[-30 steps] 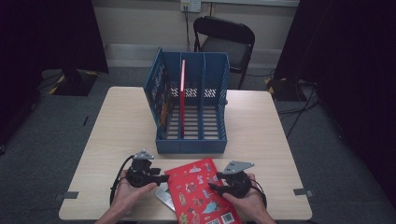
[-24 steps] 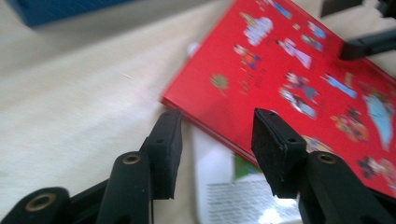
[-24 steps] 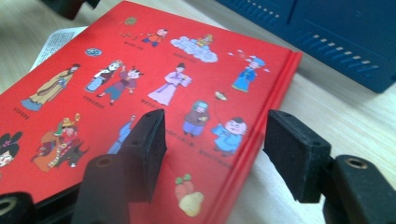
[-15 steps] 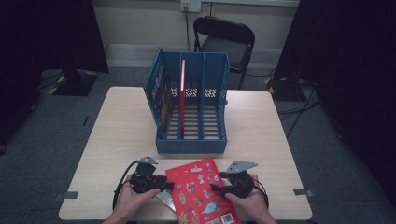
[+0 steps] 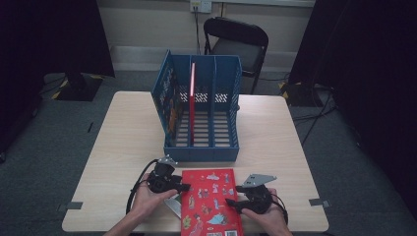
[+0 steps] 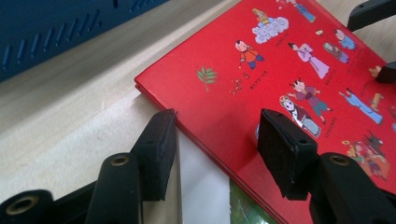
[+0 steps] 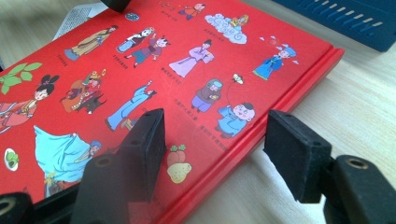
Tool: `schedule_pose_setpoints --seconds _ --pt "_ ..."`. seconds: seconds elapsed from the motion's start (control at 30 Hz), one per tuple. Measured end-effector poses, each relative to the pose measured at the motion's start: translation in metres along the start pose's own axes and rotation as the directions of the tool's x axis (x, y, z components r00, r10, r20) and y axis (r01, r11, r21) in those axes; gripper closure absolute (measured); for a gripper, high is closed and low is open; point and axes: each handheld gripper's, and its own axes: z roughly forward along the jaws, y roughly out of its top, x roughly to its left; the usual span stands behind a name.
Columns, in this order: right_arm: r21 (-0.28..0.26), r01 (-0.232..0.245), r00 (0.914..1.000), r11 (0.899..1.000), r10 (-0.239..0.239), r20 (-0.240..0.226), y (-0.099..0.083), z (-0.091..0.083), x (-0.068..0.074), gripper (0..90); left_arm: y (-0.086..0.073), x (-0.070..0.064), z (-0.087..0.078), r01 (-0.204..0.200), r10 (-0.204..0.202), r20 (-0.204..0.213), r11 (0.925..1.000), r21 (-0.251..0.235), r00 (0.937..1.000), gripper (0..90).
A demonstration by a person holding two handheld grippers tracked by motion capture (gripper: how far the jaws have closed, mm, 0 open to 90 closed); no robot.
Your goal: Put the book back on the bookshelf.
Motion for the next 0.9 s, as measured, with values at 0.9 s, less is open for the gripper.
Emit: schedule_pose_setpoints --seconds 0.9 --pt "-0.015 -0.036 0.9993 0.999 0.036 0.005 0.002 0.006 -0.007 32.3 -0.008 -0.002 0.002 0.091 -0.091 0.018 0.9958 -0.010 0.9957 37.3"
